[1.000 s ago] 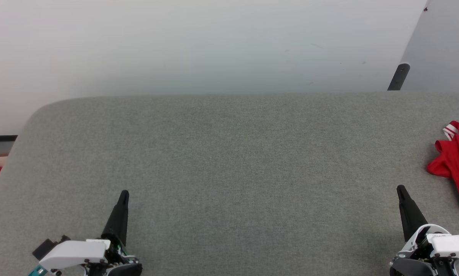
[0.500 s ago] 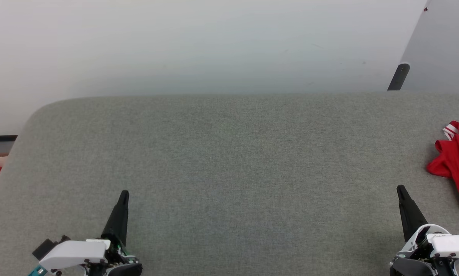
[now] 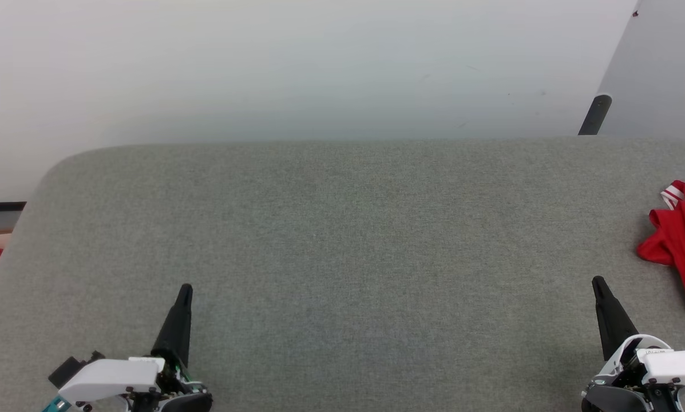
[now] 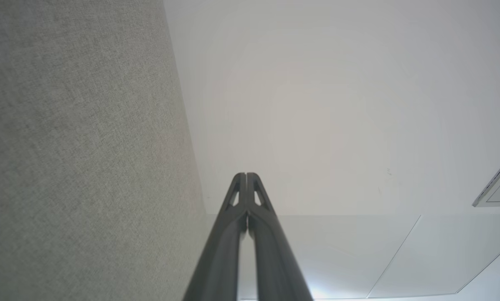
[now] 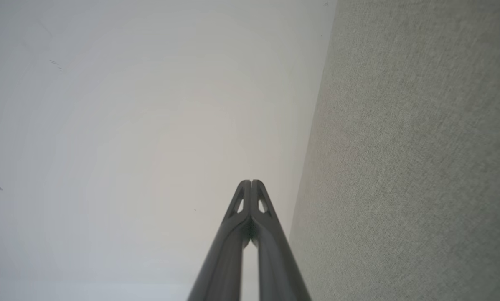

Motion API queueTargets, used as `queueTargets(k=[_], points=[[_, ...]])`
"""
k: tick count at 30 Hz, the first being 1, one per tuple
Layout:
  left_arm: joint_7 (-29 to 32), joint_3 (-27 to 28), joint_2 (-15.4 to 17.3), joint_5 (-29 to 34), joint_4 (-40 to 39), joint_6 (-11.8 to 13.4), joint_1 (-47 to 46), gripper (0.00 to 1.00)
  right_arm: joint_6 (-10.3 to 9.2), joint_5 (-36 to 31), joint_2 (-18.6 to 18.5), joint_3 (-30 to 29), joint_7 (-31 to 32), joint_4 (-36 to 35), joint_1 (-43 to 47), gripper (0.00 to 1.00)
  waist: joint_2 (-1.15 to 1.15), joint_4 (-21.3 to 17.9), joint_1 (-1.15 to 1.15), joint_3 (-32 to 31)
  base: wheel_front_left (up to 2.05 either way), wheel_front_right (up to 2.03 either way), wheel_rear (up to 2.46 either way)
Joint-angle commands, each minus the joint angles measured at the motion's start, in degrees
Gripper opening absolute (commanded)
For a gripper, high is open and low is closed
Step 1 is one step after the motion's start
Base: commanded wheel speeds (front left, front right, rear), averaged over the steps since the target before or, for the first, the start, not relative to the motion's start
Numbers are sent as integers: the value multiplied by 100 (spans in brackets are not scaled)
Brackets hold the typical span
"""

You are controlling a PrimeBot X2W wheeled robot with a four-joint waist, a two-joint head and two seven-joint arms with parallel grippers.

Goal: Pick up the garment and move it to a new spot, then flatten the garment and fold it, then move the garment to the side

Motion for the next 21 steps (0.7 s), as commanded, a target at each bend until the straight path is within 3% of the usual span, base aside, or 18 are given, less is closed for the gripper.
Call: queueTargets(k=[1, 21], points=[[11, 10, 1, -19, 6, 0, -44, 0, 0, 24, 16, -1, 11, 1, -18, 0, 0, 0, 0, 0, 0, 0, 0], [11, 9, 1, -19, 6, 0, -44, 0, 0, 24, 16, 0, 11, 1, -18, 0, 0, 0, 0, 0, 0, 0, 0]])
